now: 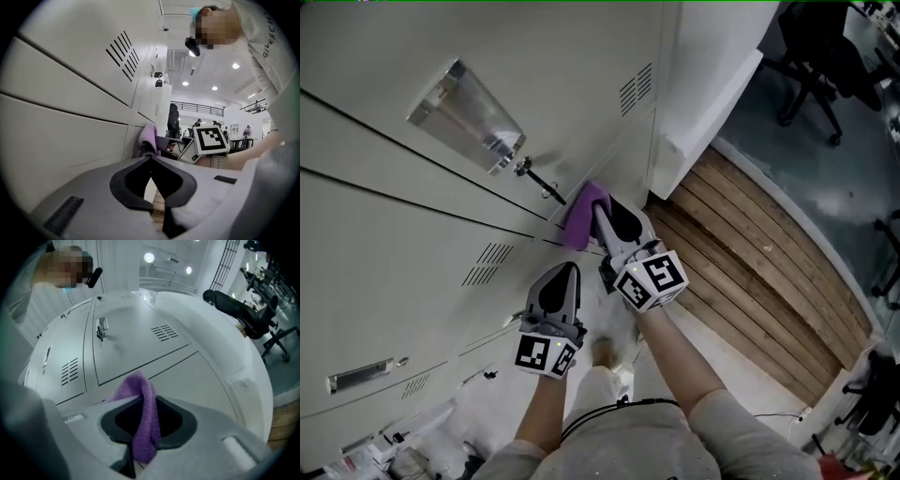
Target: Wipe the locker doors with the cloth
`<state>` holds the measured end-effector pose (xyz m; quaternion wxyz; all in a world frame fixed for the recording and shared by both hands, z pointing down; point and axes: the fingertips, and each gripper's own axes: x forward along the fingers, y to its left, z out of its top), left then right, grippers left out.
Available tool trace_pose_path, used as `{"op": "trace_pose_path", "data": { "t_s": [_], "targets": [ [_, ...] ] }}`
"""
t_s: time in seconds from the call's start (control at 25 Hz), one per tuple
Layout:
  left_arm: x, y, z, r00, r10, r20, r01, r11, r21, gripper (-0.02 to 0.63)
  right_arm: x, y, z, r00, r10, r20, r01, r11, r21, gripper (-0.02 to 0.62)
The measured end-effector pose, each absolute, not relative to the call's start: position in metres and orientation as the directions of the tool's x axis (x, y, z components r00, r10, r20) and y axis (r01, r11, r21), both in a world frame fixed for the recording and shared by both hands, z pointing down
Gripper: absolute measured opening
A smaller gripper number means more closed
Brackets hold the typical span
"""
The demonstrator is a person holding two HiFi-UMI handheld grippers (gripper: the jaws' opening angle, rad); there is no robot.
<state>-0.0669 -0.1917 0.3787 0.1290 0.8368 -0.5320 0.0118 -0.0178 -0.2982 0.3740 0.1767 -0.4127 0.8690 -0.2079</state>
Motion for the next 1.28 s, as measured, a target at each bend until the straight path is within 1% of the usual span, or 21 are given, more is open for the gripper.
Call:
{"op": "trace_pose_path", "data": {
  "t_s": [0.48,0.84,1.04,1.28],
  "targets": [
    [-0.058,-0.210,0.382,0.412,-0.899,0.151,-0.902,-0.378,0.207,-0.002,0.037,-0.364,0.374,-0.527,-0.842,-0.111,-0.721,0.513,-0.466,0.063],
    [-0.054,-0.215,0.384,0.396,-0.905,0.157,-0.908,-0.360,0.213,-0.002,0.076,-0.411,0.373,-0.462,-0.884,-0.070,-0.809,0.453,-0.375,0.059],
    [-0.055,-0.213,0.390,0.383,-0.908,0.171,-0.914,-0.345,0.212,-0.002,0.090,-0.428,0.374,-0.437,-0.899,-0.041,-0.847,0.426,-0.317,0.057],
    [-0.048,-0.211,0.396,0.388,-0.904,0.179,-0.912,-0.348,0.217,-0.002,0.097,-0.437,0.377,-0.425,-0.905,-0.011,-0.863,0.409,-0.297,0.055]
  ]
}}
